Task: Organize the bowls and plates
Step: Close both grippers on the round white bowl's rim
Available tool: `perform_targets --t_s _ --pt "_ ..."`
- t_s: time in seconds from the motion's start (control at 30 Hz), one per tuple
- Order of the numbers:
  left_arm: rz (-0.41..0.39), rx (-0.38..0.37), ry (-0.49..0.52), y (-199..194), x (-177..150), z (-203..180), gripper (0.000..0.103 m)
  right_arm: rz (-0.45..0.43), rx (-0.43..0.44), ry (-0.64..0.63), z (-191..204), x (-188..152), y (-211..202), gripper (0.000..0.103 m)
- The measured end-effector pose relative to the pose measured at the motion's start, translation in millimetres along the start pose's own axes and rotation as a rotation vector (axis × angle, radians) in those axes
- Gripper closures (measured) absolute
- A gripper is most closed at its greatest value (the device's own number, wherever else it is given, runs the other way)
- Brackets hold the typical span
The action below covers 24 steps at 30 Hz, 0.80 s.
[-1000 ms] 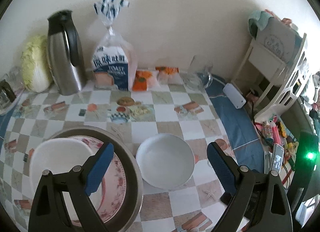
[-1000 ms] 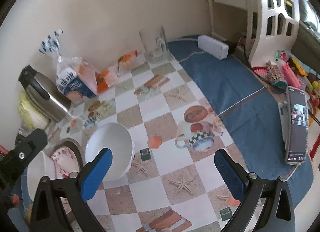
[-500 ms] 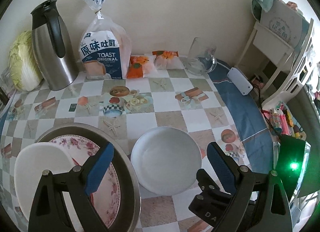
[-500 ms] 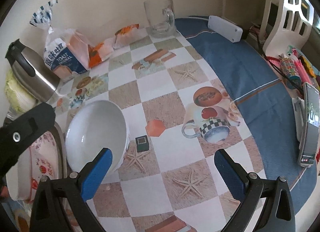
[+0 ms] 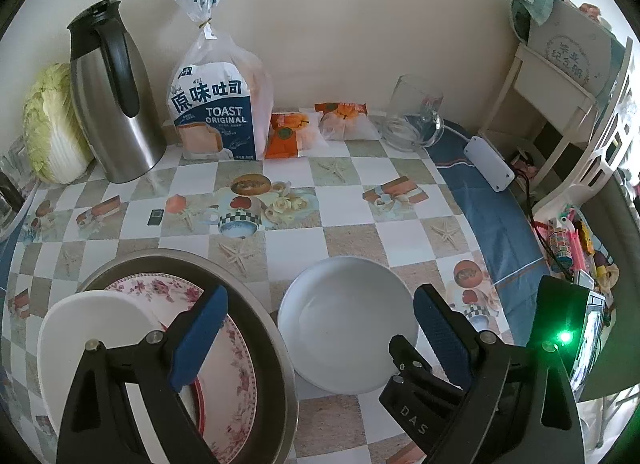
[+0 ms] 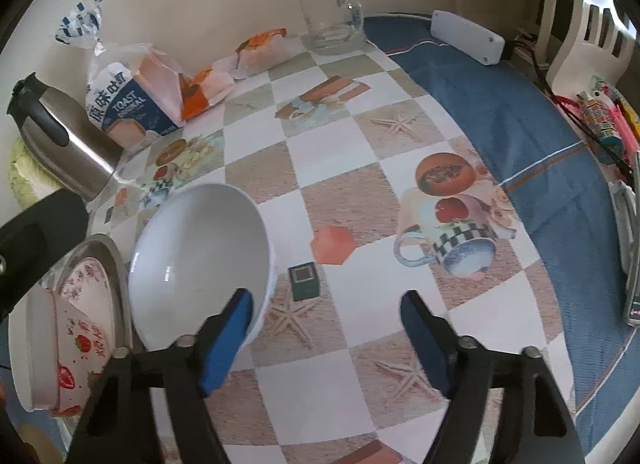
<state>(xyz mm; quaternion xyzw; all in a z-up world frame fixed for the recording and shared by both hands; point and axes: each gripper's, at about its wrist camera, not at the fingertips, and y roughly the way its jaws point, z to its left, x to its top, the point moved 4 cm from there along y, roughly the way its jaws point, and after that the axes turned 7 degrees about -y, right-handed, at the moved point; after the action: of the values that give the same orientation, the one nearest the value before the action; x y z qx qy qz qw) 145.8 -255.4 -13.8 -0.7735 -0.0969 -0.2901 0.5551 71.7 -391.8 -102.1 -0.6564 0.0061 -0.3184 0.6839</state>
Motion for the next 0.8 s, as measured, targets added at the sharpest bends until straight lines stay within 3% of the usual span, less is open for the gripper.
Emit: perform_targets --t_s 0.27,0.67,0.8 --pt "0.011 0.009 -0.016 2 0 3 0.009 -0.007 0.077 0.007 11 -1 4 0.067" --pt "0.014 0.012 0.009 3 -2 -5 0.01 -0.032 0.042 0.057 -13 2 -4 0.082" --pt "0.032 0.015 0.023 7 -6 -9 0.021 -0.036 0.035 0.08 -23 2 -6 0.084"
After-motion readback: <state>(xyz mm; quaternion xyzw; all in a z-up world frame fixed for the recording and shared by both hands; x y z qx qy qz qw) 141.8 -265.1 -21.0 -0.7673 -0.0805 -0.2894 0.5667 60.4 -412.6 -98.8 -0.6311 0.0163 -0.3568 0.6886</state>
